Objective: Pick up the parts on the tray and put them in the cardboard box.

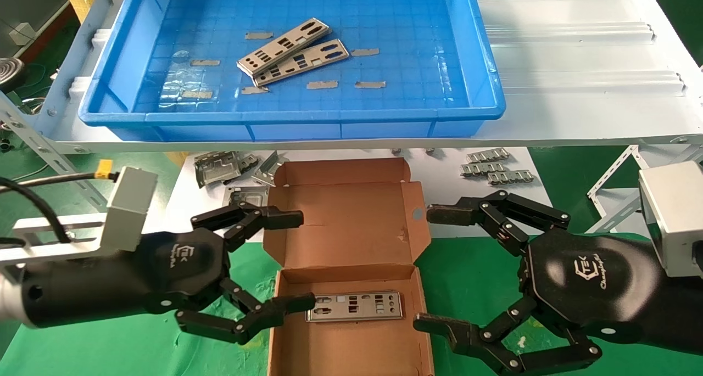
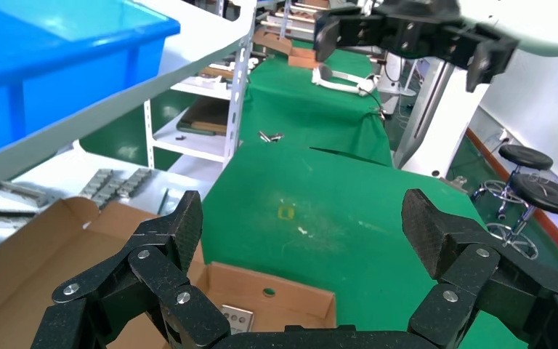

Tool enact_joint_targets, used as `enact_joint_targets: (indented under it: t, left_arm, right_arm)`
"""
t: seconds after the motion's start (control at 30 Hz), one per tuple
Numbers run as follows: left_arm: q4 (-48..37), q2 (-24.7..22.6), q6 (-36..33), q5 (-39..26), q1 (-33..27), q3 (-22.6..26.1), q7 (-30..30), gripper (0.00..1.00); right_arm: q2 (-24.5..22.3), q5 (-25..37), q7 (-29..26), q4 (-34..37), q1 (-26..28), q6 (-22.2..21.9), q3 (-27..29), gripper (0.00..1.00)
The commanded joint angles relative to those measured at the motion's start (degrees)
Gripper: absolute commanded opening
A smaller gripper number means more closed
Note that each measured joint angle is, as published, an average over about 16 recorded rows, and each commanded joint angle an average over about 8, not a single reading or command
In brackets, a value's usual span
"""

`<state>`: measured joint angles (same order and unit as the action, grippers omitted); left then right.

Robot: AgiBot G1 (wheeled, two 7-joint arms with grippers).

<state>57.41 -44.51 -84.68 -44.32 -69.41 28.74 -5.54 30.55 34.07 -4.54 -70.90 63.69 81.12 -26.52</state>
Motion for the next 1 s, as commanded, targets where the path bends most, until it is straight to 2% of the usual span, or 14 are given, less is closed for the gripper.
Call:
enact_joint_targets:
  t: [0.03,0.7,1.0]
  left_arm:
    - [1.31,0.77,-0.08,0.20,0.63,-1.03,-0.42,1.00]
    - [14.27,8.38,-0.89,2.17,6.92,-11.23,-4.60,1.00]
    - [17.48,10.24,-1.14,2.76,8.48,-13.77,-5.50,1.00]
  right_arm:
    - [0.00,0.00,0.00,0.00,0.00,0.00,0.00,1.00]
    - [0.00,0.00,0.00,0.00,0.00,0.00,0.00,1.00]
    - [-0.01,-0.01,0.00,0.02,-0.01,-0.02,0.00,1.00]
